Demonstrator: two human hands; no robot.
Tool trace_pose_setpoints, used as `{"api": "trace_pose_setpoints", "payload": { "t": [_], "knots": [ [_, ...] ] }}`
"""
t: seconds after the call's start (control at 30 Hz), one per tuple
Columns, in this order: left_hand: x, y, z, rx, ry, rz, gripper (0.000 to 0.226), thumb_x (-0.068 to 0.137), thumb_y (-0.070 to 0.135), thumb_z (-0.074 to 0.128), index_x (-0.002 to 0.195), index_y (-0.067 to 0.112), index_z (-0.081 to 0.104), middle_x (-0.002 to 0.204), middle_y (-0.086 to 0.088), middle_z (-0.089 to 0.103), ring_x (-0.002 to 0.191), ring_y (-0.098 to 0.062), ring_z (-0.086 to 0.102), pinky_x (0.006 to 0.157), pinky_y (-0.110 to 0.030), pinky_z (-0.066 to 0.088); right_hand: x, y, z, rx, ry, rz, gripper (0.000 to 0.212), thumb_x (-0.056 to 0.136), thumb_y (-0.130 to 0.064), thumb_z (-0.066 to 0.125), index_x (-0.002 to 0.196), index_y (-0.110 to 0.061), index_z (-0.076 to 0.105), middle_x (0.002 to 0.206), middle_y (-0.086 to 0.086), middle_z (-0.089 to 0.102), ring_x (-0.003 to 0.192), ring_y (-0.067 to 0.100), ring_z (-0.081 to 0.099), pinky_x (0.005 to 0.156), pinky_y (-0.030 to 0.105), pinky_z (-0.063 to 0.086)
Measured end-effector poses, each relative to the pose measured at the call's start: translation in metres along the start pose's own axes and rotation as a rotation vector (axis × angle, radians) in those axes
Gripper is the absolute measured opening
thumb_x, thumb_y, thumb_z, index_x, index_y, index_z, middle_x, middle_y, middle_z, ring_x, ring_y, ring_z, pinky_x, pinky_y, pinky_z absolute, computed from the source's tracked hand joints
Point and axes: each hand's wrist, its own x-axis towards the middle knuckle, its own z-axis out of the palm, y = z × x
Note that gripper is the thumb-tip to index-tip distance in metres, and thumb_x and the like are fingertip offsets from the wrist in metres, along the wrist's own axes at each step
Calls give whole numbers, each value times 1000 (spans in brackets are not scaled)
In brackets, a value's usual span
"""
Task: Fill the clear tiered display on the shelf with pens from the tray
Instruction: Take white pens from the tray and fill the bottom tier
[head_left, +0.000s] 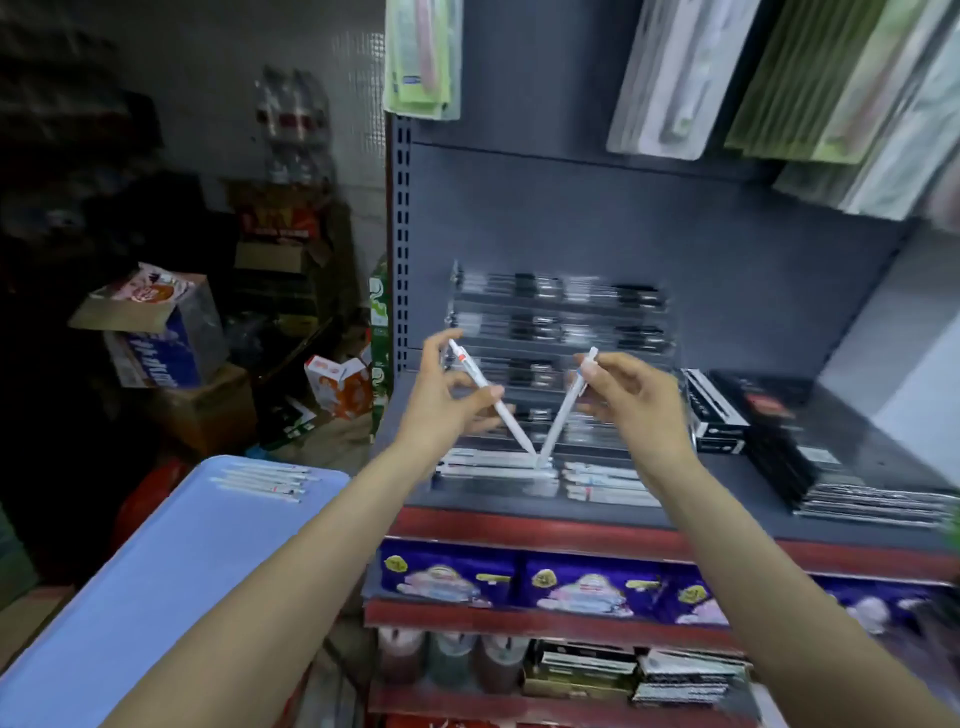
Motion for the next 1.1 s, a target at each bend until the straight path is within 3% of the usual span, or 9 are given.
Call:
{"api": "trace_pose_setpoints", "payload": {
  "t": [0.1, 0.23, 0.37, 0.5, 0.77, 0.97, 1.1],
  "knots": [
    [-2, -4, 29, 11, 10, 14, 39, 85, -1, 61, 107, 24, 41, 85, -14, 66, 67, -22, 70, 63, -29, 59, 6, -2, -32, -140, 39, -110, 15, 90, -9, 59, 102, -7, 68, 92, 8, 70, 79, 6, 68, 74, 20, 56],
    [-4, -13, 49, -3, 67, -1, 29, 87, 0, 61, 99, 16, 41, 81, -15, 66, 55, -17, 68, 55, -24, 57, 13, 7, -61, -515, -45, -197, 26, 92, -9, 56, 116, -9, 65, 105, 8, 68, 96, 20, 64, 91, 33, 51],
    [-5, -24, 55, -5, 87, -13, 27, 85, -2, 62, 93, 14, 41, 85, -15, 62, 56, -18, 70, 53, -22, 56, 15, 27, -71, -809, -191, -276, 27, 91, -6, 55, 116, -8, 65, 106, 10, 68, 97, 21, 63, 80, 14, 41],
    [-8, -31, 54, -6, 132, -17, 27, 85, -1, 63, 97, 13, 43, 86, -12, 62, 59, -18, 70, 56, -22, 57, 17, 45, -72, -863, -291, -235, 18, 89, -9, 60, 106, -4, 66, 101, 10, 71, 95, 21, 66, 85, 21, 48],
    [-12, -36, 47, 29, 138, -47, 26, 84, 0, 64, 98, 12, 45, 86, -14, 64, 63, -22, 71, 57, -23, 57, 15, 76, -68, -1059, -483, -183, 24, 88, -14, 62, 112, -13, 68, 110, 7, 64, 100, 23, 61, 90, 33, 48],
    [-9, -39, 47, 42, 157, -54, 27, 84, 0, 64, 97, 12, 45, 85, -13, 64, 62, -21, 71, 57, -23, 57, 16, 79, -68, -983, -531, -99, 20, 86, -13, 65, 104, -12, 72, 104, 6, 68, 84, 12, 57, 78, 19, 43],
    [-4, -41, 54, 18, 146, -68, 27, 85, -3, 62, 93, 12, 42, 85, -13, 63, 59, -19, 70, 55, -21, 56, 16, 75, -80, -848, -495, -33, 20, 89, -14, 62, 106, -12, 71, 105, 2, 69, 91, 11, 59, 83, 19, 41]
  ]
}}
